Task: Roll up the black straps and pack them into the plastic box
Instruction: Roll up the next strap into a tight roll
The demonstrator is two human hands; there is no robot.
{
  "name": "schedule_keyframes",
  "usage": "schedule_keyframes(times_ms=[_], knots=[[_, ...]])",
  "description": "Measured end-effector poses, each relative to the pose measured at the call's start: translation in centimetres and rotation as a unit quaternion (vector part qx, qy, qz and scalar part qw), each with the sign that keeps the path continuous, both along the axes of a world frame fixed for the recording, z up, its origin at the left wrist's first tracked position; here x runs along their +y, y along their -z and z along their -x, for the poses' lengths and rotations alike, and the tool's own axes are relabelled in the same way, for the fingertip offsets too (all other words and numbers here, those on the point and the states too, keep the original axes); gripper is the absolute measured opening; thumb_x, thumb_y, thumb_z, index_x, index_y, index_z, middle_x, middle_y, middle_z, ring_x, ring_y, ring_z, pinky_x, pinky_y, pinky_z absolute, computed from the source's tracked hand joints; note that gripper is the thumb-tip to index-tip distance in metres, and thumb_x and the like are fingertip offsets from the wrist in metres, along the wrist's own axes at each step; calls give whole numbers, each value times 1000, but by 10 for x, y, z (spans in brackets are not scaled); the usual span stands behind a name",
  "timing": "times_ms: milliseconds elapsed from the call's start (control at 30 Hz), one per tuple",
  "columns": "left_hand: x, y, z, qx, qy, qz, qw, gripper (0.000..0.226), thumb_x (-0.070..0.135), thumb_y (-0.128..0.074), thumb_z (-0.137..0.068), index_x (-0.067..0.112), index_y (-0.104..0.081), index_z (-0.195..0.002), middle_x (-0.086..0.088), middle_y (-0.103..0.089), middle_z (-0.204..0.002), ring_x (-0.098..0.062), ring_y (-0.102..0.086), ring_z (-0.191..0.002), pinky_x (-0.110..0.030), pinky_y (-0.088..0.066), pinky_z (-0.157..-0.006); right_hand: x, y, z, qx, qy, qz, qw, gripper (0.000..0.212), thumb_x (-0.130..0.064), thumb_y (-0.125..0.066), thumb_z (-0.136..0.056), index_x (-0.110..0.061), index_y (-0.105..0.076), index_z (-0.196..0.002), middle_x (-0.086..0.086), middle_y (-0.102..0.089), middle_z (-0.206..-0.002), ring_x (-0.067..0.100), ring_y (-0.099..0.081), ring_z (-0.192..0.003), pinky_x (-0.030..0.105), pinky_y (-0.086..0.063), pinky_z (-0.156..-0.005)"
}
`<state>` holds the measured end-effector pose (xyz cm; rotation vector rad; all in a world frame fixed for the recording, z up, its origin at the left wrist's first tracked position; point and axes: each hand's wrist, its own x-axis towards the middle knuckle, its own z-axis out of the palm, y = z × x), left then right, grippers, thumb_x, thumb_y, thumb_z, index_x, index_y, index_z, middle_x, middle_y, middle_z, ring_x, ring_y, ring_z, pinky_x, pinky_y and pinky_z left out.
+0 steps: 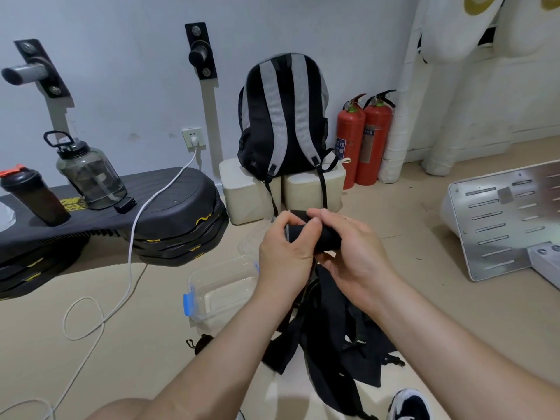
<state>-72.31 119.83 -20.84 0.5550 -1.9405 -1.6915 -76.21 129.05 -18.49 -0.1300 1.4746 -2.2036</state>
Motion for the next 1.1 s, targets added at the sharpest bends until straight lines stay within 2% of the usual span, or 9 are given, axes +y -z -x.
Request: schedule_keyframes(times_ms=[100,233,400,500,633,733,833,933,1100], knots=[[6,1,-1,-30,-11,-103,994,24,37,-55,-92,14,-59,-85,-4,-60,-65,-19,-56,-52,-28,-42,-46,-3,1,-6,84,3,-47,995,20,-17,-59,-98,-5,-73,-89,15,-68,-73,27,-58,-58,29,-44,-44],[11,1,-1,-49,-22,-192,980,44,41,-43,-78,10,-69,-93,-6,-67,-81,-20,-62,-72,-31,-49,-55,-4,2,-4,169,6,-104,980,10,-18,-72,-90,-18,-79,-83,10,-76,-80,26,-72,-72,33,-56,-56],[10,-5,-1,-79,-5,-259,963,35,34,-45,-97,5,-59,-110,-3,-57,-69,-12,-52,-47,-22,-43,-44,-6,3,-2,203,30,-118,972,7,-19,-74,-89,-20,-79,-85,7,-76,-78,21,-72,-71,30,-53,-59],[9,-7,-3,-99,39,-280,954,29,33,-42,-101,8,-58,-103,1,-48,-51,-9,-44,-36,-21,-40,-42,-5,4,1,201,19,-109,973,20,-12,-72,-90,-28,-77,-100,4,-76,-87,13,-70,-73,22,-52,-59],[-1,-8,-5,-132,80,-241,958,43,39,-42,-98,1,-54,-115,-5,-49,-57,-10,-41,-38,-21,-35,-42,0,9,9,203,-38,-107,973,56,-16,-69,-92,-40,-51,-139,-2,-69,-120,14,-67,-108,32,-56,-87],[-6,-11,-7,-138,97,-185,968,56,47,-45,-88,0,-55,-116,-13,-51,-69,-14,-45,-38,-24,-33,-46,2,3,12,200,-63,-167,963,65,-24,-65,-95,-39,-33,-149,4,-65,-116,20,-67,-102,31,-56,-71],[-3,-13,-8,-145,93,-111,979,34,40,-47,-93,8,-56,-94,-5,-49,-51,-18,-49,-37,-21,-33,-42,3,-3,17,197,-49,-217,955,46,-19,-58,-98,-26,-47,-142,2,-61,-103,19,-64,-78,26,-50,-49],[0,-11,-8,-152,81,-112,979,27,36,-48,-94,11,-58,-91,-5,-55,-53,-18,-54,-41,-18,-33,-39,1,2,16,190,-60,-231,952,32,-20,-51,-101,-28,-57,-131,3,-62,-106,18,-63,-71,26,-48,-46],[8,-8,-10,-134,103,-174,970,25,40,-45,-98,19,-57,-93,-2,-52,-60,-12,-42,-43,-21,-29,-43,2,6,13,253,-37,-242,936,26,-24,-52,-101,-34,-64,-122,6,-59,-115,20,-63,-87,17,-45,-44]])
